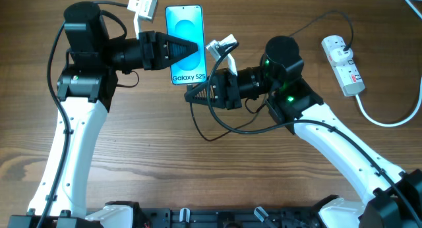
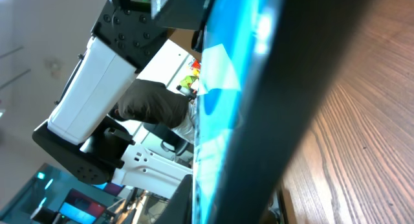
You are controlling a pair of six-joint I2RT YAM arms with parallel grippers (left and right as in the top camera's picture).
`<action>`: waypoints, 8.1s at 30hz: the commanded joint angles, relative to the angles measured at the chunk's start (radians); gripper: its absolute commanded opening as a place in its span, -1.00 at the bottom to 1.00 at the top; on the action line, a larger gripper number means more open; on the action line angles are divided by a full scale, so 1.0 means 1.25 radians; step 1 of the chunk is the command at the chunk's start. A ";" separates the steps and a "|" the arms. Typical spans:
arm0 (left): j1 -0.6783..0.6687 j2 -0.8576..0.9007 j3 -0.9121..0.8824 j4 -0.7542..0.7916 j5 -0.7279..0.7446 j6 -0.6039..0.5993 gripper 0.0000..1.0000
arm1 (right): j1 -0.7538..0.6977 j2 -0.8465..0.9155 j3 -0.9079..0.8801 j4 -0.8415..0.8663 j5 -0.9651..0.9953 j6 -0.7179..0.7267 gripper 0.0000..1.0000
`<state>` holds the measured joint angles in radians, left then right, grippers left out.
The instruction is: Plug charger to phone and switch on socket
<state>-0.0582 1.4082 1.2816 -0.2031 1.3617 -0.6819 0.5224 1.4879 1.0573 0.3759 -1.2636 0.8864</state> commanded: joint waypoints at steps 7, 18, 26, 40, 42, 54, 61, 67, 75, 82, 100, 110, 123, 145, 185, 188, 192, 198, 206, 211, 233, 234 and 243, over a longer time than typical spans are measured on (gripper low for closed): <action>-0.003 -0.012 -0.001 0.003 0.031 -0.002 -0.92 | 0.000 -0.004 0.011 0.148 0.068 0.096 -0.91; -0.003 -0.012 -0.001 0.003 0.031 -0.002 -0.92 | -0.024 -0.004 0.011 0.172 0.070 0.143 -0.91; -0.003 -0.012 -0.001 0.003 0.031 -0.001 -0.92 | -0.052 -0.004 0.011 0.141 0.042 0.085 0.99; -0.054 -0.005 -0.001 -0.514 -0.657 0.235 -0.92 | -0.053 -0.004 0.011 -0.500 0.533 -0.312 1.00; -0.090 0.009 -0.005 -0.521 -0.739 0.234 -0.92 | -0.053 -0.004 0.011 -0.534 0.635 -0.312 0.99; -0.221 0.241 -0.005 -0.440 -0.902 0.159 -0.92 | -0.053 -0.004 0.011 -0.772 1.006 -0.312 0.99; -0.231 0.305 -0.005 -0.389 -0.903 0.160 -0.92 | -0.052 -0.004 0.011 -0.847 1.076 -0.312 0.99; -0.233 0.341 -0.005 -0.372 -0.905 0.159 -0.92 | -0.053 -0.004 0.000 -0.869 1.150 -0.311 0.99; -0.235 0.368 -0.005 -0.360 -0.983 0.160 -0.92 | -0.053 -0.004 -0.062 -0.867 1.151 -0.309 0.99; -0.235 0.419 -0.005 -0.354 -0.989 0.159 -0.92 | -0.052 -0.004 -0.094 -0.859 1.124 -0.309 1.00; -0.249 0.419 -0.005 -0.352 -0.999 0.160 -0.60 | -0.052 -0.004 -0.094 -0.849 1.115 -0.309 1.00; -0.249 0.419 -0.005 -0.352 -0.999 0.160 -0.80 | -0.052 -0.004 -0.094 -0.848 1.106 -0.309 0.99; -0.145 0.365 0.017 -0.328 -0.453 0.280 -0.92 | -0.053 -0.004 -0.094 -0.632 0.648 -0.437 1.00; -0.060 0.359 0.017 -0.263 0.140 0.400 -0.92 | -0.107 -0.004 -0.094 -0.328 0.190 -0.197 -0.31; -0.081 0.359 0.017 -0.232 -0.030 0.396 -0.16 | -0.107 0.053 -0.094 -0.321 0.268 -0.164 -0.91; -0.079 0.359 0.017 -0.231 -0.064 0.396 0.21 | -0.107 0.053 -0.094 -0.323 0.284 -0.165 -0.91; -0.054 0.359 0.017 -0.231 -0.144 0.365 0.43 | -0.107 0.053 -0.094 -0.335 0.328 -0.169 -0.91; 0.014 0.359 0.017 -0.242 -0.255 0.323 1.00 | -0.107 0.055 -0.094 -0.418 0.452 -0.197 -0.91; 0.034 0.359 0.016 -0.356 -0.596 0.324 1.00 | -0.107 0.134 -0.094 -0.456 0.511 -0.225 -0.91; 0.034 0.359 0.016 -0.359 -0.658 0.324 1.00 | -0.107 0.231 -0.094 -0.392 0.508 -0.225 -0.91; 0.034 0.359 0.016 -0.359 -0.658 0.324 1.00 | -0.064 0.310 -0.094 -0.333 0.605 -0.227 -0.89; 0.034 0.359 0.016 -0.359 -0.657 0.324 1.00 | -0.064 0.310 -0.094 -0.334 0.608 -0.228 -0.87; 0.034 0.359 0.016 -0.359 -0.657 0.324 1.00 | -0.064 0.310 -0.094 -0.352 0.668 -0.228 -0.78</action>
<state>-0.0231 1.8847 1.2926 -0.6514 0.5465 -0.2760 0.4381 1.8561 0.9375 -0.0471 -0.5190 0.6224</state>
